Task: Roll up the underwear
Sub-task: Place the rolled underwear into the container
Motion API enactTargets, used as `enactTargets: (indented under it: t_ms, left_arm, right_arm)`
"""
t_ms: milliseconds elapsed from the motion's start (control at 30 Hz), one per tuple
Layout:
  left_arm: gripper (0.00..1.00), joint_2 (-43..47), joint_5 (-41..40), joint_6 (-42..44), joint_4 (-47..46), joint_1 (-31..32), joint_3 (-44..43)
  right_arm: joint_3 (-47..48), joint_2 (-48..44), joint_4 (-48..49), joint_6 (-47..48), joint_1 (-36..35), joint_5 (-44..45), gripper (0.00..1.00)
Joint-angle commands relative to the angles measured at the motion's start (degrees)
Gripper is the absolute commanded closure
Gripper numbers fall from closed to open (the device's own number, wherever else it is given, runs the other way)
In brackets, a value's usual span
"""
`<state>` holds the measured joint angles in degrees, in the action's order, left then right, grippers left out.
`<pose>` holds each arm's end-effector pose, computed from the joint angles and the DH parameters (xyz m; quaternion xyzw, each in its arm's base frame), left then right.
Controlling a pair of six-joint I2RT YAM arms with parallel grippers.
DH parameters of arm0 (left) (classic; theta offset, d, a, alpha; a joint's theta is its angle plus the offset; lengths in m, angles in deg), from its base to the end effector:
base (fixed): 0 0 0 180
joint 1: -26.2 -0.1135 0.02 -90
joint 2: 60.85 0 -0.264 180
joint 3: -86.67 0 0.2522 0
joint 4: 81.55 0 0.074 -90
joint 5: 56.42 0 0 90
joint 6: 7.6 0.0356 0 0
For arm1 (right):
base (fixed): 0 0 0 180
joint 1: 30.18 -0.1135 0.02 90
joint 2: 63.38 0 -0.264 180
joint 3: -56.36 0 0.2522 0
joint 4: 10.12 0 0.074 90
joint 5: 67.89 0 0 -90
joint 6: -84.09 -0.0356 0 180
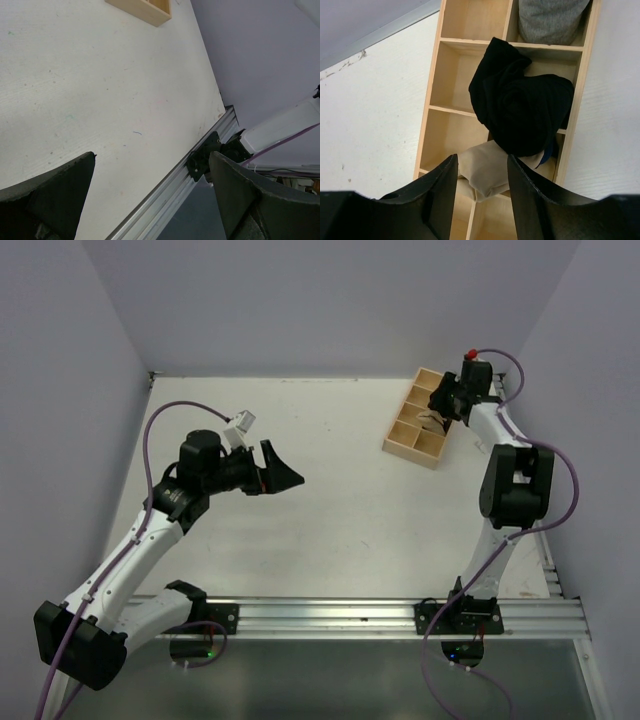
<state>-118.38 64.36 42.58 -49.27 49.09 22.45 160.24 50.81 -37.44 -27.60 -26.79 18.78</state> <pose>0.1984 -0.1036 0.3204 0.0198 0.8277 -0.4591 0.3220 0.4624 -0.0253 0.2423 0.1822 0.8784 0.0959 0.4313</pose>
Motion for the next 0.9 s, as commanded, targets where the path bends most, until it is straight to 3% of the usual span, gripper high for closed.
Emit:
enactTargets:
  t_ms: [0,200,400,533,600,633,667,867]
  left_arm:
    - [0.00,0.67,-0.02,-0.09,-0.68,-0.22,-2.54]
    - [0.00,0.23,0.15,-0.44,-0.68,-0.22,-4.12]
    - [0.00,-1.08,-2.47,0.08,0.55,-0.22,-7.37]
    - [0.00,-2.49,-5.99,1.22,2.39,-0.22,-11.93]
    - [0.00,-3.80,-8.27,2.97,3.79,-0.22,-14.74]
    - [0.00,-4.24,-8.89,4.73,3.89,-0.22,-17.19]
    - [0.00,-4.77,-9.51,5.61,4.24,-0.22,-18.44]
    - [0.00,-6.79,-14.26,8.87,5.20,-0.22,-22.75]
  right_arm:
    - [-1.27,-4.77,1.70,-1.86,0.12,-2.02,0.52]
    - [-1.80,-7.31,-0.50,-1.43,0.20,-1.24,0.53]
    - [4.09,-9.59,-10.86,-0.80,0.82,1.13,0.51]
    - [3.04,-15.65,-16.84,-2.82,0.73,-1.32,0.47]
    - [0.24,-21.10,-17.37,-4.49,0.56,-5.09,0.39]
    - [-0.91,-22.94,-17.81,-5.02,0.64,-6.15,0.05]
    - [-3.35,-25.14,-18.08,-6.07,0.38,-7.99,0.01]
    - [-8.47,-36.31,-23.34,-6.26,-1.63,-7.49,0.01]
